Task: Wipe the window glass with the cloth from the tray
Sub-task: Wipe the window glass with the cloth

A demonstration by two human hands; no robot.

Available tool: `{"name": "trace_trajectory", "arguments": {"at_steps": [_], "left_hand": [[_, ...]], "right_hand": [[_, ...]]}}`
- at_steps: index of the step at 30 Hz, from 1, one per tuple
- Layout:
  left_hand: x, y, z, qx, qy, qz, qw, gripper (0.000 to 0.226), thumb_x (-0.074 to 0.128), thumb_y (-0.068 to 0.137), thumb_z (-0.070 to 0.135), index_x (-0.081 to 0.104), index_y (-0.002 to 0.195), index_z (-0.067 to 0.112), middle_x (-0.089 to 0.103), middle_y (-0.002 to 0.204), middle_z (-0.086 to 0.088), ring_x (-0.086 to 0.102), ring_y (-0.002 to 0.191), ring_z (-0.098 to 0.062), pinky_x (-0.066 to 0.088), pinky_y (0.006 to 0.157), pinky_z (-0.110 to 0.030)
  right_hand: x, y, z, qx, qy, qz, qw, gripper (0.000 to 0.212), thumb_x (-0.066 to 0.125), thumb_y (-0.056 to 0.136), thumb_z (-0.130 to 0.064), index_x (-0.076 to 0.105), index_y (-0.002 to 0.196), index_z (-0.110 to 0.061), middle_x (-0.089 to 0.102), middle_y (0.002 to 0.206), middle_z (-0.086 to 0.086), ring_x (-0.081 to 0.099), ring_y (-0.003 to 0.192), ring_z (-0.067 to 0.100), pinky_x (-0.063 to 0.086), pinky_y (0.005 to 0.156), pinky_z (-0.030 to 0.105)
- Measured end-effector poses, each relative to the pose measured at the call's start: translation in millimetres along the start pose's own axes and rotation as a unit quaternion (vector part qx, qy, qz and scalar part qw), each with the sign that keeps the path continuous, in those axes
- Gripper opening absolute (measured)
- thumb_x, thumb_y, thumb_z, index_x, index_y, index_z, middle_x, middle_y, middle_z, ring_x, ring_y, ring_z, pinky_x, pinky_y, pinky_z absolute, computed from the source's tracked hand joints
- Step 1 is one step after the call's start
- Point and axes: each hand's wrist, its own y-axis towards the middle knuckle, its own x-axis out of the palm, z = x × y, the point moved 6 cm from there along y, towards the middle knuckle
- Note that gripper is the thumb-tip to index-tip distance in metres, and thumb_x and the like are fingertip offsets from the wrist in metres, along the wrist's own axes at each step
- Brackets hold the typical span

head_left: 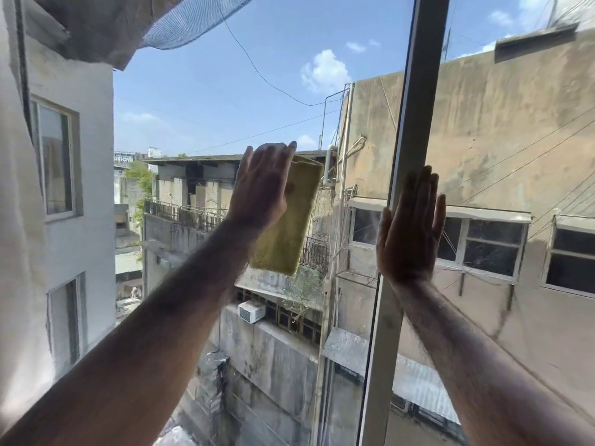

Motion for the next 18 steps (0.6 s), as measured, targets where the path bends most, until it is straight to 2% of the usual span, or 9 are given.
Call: {"name": "trace_trajectory", "arguments": {"at_steps": [3,6,8,11,14,15,17,18], "left_hand": [[-8,8,1,-0.012,0.024,-0.019,0.999,0.064,0.058,0.088,-0.011,0.056,0.146,0.014,0.065,0.138,-0.012,0.055,0.135,-0.031,0.040,0.120,-0.054],[-15,10,3,-0.026,0.020,-0.037,0.999,0.050,0.065,0.087,-0.008,0.067,0.132,0.013,0.070,0.129,-0.013,0.061,0.126,-0.032,0.052,0.104,-0.053],[-16,8,1,-0.041,-0.004,-0.054,0.998,0.046,0.069,0.087,-0.004,0.068,0.131,0.010,0.068,0.128,-0.016,0.063,0.122,-0.034,0.059,0.097,-0.049],[-22,1,-10,-0.091,-0.060,-0.070,0.992,0.042,0.073,0.087,0.002,0.069,0.129,0.006,0.067,0.127,-0.020,0.067,0.115,-0.035,0.060,0.092,-0.039],[-31,-6,-21,-0.126,-0.099,-0.071,0.984,0.038,0.074,0.087,0.007,0.068,0.124,0.006,0.073,0.122,-0.018,0.069,0.110,-0.034,0.062,0.092,-0.047],[-34,-9,-26,-0.140,-0.116,-0.067,0.981,0.035,0.075,0.087,0.008,0.068,0.121,0.007,0.075,0.120,-0.016,0.070,0.108,-0.033,0.062,0.090,-0.046],[-38,-15,-31,-0.172,-0.167,-0.061,0.969,0.031,0.074,0.086,0.005,0.069,0.117,0.009,0.078,0.116,-0.013,0.071,0.101,-0.027,0.058,0.082,-0.035],[-38,-18,-32,-0.187,-0.196,-0.062,0.961,0.031,0.074,0.085,0.003,0.070,0.115,0.009,0.078,0.114,-0.013,0.070,0.099,-0.026,0.053,0.076,-0.028]], "right_hand": [[0,0,1,0.001,0.011,0.001,1.000,0.067,0.035,0.112,-0.028,0.007,0.169,-0.006,0.008,0.179,0.016,0.008,0.167,0.029,0.011,0.136,0.052],[0,0,2,0.004,0.004,0.000,1.000,0.067,0.036,0.112,-0.028,0.009,0.169,-0.006,0.010,0.179,0.016,0.009,0.167,0.029,0.013,0.136,0.052],[-1,1,0,0.005,0.014,-0.006,1.000,0.066,0.036,0.112,-0.026,0.010,0.169,-0.005,0.011,0.179,0.017,0.011,0.167,0.030,0.012,0.136,0.052],[-7,0,-3,0.012,0.024,-0.033,0.999,0.068,0.038,0.112,-0.027,0.010,0.169,-0.004,0.011,0.178,0.018,0.011,0.167,0.032,0.012,0.136,0.052],[-21,4,-6,0.029,0.076,-0.063,0.995,0.072,0.048,0.109,-0.023,0.014,0.168,-0.001,0.009,0.178,0.023,0.010,0.166,0.036,0.012,0.136,0.054],[-29,5,-13,0.003,0.111,-0.058,0.992,0.071,0.052,0.108,-0.020,0.019,0.167,0.001,0.012,0.176,0.025,0.012,0.166,0.038,0.016,0.135,0.054],[-47,-1,-38,-0.136,0.181,-0.050,0.973,0.069,0.061,0.105,-0.016,0.031,0.162,0.007,0.024,0.171,0.031,0.027,0.161,0.041,0.030,0.132,0.054],[-51,-6,-51,-0.191,0.214,-0.074,0.955,0.071,0.067,0.102,-0.016,0.034,0.160,0.009,0.032,0.168,0.032,0.036,0.157,0.042,0.038,0.128,0.052]]}}
